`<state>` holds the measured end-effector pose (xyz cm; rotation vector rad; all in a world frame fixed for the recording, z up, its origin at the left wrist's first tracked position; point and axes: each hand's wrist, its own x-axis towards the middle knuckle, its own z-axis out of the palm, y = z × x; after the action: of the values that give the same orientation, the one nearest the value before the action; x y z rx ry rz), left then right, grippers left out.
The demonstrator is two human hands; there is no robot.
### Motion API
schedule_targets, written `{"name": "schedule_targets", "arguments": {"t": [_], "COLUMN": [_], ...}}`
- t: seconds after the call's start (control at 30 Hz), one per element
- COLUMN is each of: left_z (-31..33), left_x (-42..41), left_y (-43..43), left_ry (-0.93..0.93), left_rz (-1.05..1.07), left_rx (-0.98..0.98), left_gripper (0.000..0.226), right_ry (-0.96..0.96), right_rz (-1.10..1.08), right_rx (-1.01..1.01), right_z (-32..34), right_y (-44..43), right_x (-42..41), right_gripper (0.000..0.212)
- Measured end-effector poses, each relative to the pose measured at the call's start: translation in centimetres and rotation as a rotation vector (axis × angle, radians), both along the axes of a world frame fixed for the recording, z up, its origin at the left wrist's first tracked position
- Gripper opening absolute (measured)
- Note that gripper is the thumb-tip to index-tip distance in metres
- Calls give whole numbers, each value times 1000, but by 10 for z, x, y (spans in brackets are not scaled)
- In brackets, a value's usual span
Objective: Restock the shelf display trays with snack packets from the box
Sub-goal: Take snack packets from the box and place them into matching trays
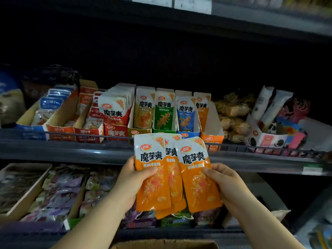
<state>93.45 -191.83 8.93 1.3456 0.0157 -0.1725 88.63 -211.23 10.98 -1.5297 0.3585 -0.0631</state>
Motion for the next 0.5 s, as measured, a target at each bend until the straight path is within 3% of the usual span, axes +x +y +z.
{"name": "schedule_targets", "arguments": {"t": [0.13, 0.3, 0.5], "left_z": [7, -7, -3], "left_x": [17, 33, 43], "left_y": [4, 13, 15], "left_ry": [-91, -72, -151], "left_rz": [-15, 21, 2], "left_rx": [33, 28, 104], "left_gripper": [40, 57, 52], "right_ry": [-73, -139, -223], "right_rz": [-55, -68, -147], "right_rx": [-64, -162, -295], "right_z": [21, 41, 62], "right_y": [-9, -17, -34], "right_x": [18, 48, 85], "right_gripper": [9, 12, 17]}}
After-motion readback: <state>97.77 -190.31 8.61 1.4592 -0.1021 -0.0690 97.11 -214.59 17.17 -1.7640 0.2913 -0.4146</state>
